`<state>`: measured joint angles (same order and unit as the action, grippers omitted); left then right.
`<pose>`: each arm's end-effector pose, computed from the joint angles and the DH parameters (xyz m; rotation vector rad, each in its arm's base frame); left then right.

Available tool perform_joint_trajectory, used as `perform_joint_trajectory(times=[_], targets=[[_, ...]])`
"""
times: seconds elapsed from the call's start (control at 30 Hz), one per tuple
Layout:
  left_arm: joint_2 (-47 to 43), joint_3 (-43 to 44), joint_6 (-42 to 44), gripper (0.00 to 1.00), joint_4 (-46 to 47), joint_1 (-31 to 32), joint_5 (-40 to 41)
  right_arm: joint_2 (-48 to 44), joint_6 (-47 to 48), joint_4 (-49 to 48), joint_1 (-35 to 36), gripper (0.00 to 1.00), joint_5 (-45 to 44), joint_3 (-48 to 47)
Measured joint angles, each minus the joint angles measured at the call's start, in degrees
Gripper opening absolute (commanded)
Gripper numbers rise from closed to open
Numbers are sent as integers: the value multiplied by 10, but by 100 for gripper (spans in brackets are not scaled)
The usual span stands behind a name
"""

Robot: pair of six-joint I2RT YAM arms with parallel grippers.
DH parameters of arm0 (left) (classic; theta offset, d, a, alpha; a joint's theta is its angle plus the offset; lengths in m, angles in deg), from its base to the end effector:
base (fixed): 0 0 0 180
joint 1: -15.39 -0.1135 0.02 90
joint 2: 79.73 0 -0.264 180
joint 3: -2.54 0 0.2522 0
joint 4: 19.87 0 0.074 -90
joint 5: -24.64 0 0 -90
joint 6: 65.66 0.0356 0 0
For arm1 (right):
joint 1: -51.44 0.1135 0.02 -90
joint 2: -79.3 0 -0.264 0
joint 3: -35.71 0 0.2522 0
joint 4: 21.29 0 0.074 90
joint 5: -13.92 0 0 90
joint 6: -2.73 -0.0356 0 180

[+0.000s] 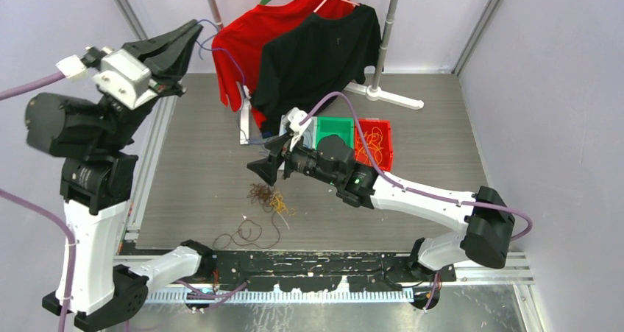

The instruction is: Untangle the cables

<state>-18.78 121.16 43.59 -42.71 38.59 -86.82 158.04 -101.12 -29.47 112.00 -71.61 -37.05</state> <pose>0.1002 -0.0571 0.6186 0.6668 0.7628 -0.2432 0.1591 0.2876 0.3503 -0.7091 1.4749 1.0783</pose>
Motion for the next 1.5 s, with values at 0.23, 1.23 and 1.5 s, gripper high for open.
perform_joint_trajectory(times=[0.23, 1.23, 1.5], targets=[[43, -16, -57, 0, -14, 0, -11, 18, 3, 6, -7, 78, -32, -4], [223, 39, -64, 0, -15, 36, -5, 37, -33, -12, -130, 74, -67, 50], [237, 28, -24, 0, -8, 36, 13, 72, -48, -16, -166, 72, -55, 52]])
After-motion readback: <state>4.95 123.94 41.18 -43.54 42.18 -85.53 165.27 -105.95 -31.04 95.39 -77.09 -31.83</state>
